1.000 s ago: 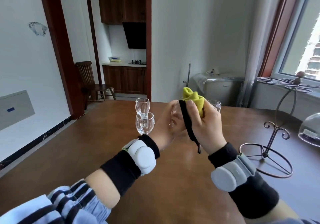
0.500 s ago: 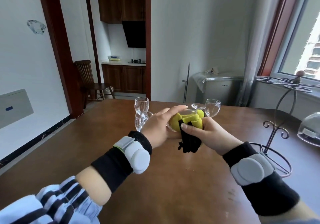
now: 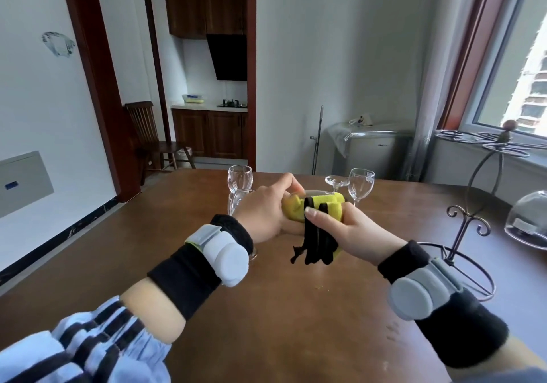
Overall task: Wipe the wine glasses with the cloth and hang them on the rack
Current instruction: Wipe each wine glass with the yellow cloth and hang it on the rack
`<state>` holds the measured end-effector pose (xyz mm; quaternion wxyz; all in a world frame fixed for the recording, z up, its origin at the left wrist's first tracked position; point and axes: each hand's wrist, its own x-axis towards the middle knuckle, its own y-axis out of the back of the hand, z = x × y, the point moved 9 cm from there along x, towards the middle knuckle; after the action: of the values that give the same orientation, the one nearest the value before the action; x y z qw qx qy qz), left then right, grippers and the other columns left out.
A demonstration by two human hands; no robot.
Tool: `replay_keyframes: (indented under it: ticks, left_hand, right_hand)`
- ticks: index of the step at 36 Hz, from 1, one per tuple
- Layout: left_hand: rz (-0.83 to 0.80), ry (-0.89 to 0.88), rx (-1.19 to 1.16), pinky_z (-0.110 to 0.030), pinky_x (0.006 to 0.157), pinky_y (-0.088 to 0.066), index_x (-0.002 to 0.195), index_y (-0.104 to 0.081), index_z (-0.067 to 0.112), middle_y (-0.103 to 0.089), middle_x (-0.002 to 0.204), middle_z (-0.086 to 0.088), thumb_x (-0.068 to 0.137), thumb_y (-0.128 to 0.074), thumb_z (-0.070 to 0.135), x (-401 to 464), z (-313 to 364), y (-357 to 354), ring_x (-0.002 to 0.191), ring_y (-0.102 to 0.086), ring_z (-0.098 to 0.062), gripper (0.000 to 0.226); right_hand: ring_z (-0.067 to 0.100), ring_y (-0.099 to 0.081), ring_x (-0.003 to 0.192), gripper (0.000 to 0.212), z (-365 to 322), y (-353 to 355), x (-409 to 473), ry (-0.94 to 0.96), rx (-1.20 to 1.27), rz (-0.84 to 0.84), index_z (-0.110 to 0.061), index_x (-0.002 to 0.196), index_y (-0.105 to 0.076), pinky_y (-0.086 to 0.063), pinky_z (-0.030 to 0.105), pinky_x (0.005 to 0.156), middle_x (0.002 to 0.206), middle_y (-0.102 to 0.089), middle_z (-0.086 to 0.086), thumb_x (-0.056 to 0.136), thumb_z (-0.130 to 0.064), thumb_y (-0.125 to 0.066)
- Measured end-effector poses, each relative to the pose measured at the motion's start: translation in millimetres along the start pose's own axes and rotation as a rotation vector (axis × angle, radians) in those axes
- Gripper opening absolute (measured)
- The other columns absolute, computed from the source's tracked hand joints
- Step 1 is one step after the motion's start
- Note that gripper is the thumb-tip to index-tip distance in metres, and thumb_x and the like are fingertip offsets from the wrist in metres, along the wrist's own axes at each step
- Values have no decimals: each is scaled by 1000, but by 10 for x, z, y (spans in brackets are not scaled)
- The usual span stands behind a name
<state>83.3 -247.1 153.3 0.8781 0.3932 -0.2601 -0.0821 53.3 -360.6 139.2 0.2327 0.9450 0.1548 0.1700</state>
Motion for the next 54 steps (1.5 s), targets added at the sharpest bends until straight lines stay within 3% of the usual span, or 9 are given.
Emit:
replay_keyframes:
  ticks: [10, 24, 30, 34, 37, 40, 43, 49, 54]
  left_hand:
    - [130, 62, -94, -40, 73, -55, 96, -48, 35, -71, 83, 10, 61, -82, 45, -38, -80, 115, 75, -66, -10, 50]
    - [-112, 48, -103, -46, 73, -58, 93, -53, 36, -70, 75, 6, 48, -81, 53, -60, -49, 136, 72, -68, -18, 56]
    - [-276, 34, -238, -33, 69, -54, 101, -56, 21, -68, 78, -1, 64, -87, 38, -21, -11, 70, 67, -62, -13, 51]
    - [-354, 34, -215, -28, 63, -47, 97, -56, 20, -67, 78, -2, 55, -77, 61, -36, -61, 28, 66, -58, -13, 62]
    - [-305, 33, -114, -28, 63, -41, 85, -55, 24, -56, 68, 7, 59, -59, 77, -30, -112, 8, 59, -49, -8, 59]
    - [-191, 39, -13, -35, 65, -43, 78, -53, 15, -53, 65, 4, 66, -31, 86, 0, -107, 13, 60, -52, -16, 75]
    - [-52, 55, 94, -39, 81, -52, 89, -62, 17, -69, 80, 1, 75, -11, 84, 22, -112, 88, 77, -65, -18, 86]
    - [525, -285, -302, -18, 82, -46, 106, -56, 15, -64, 95, 4, 94, -54, 27, -189, 159, 509, 88, -60, -6, 17]
    - [460, -62, -610, -22, 55, -38, 72, -49, 12, -48, 56, 5, 96, -53, 28, -279, -114, 285, 51, -42, -9, 29]
  right_hand:
    - [9, -69, 79, 28, -71, 279, -50, 258, 228, 477, -22, 89, -71, -58, 27, 74, 84, -75, -4, 66, -22, -86]
    - [2, -59, 46, 36, -57, -202, -70, 152, 74, -47, -7, 78, -66, -43, 13, 49, 58, -69, -10, 86, -40, -55]
    - [-1, -50, 118, 38, -168, -259, -42, 470, -399, 14, -44, 120, -56, -39, 31, 99, 113, -54, -34, 92, -65, -43]
    - [10, -45, 131, 50, -221, -324, -116, 686, -677, 165, -20, 120, -65, -31, 37, 108, 130, -60, -12, 87, -58, -58]
    - [-7, -58, 98, 48, -132, -280, -68, 540, -419, 213, -11, 93, -71, -42, 20, 91, 98, -67, -28, 84, -58, -62]
    - [28, -64, 67, 76, -17, -200, 2, 295, -98, 225, 6, 77, -64, -51, 43, 65, 69, -69, 11, 82, -69, -57]
    - [22, -68, 66, 38, -131, -177, -19, 264, 87, 285, -1, 80, -71, -55, 40, 64, 70, -72, 10, 92, -36, -62]
    - [26, -64, 61, 26, 138, -33, 12, -25, 612, 461, 1, 86, -68, -54, 41, 57, 73, -66, 15, 94, -23, -62]
    - [24, -69, 79, 49, 315, 58, 18, -192, 899, 485, 5, 118, -63, -58, 30, 62, 100, -67, 20, 93, -37, -61]
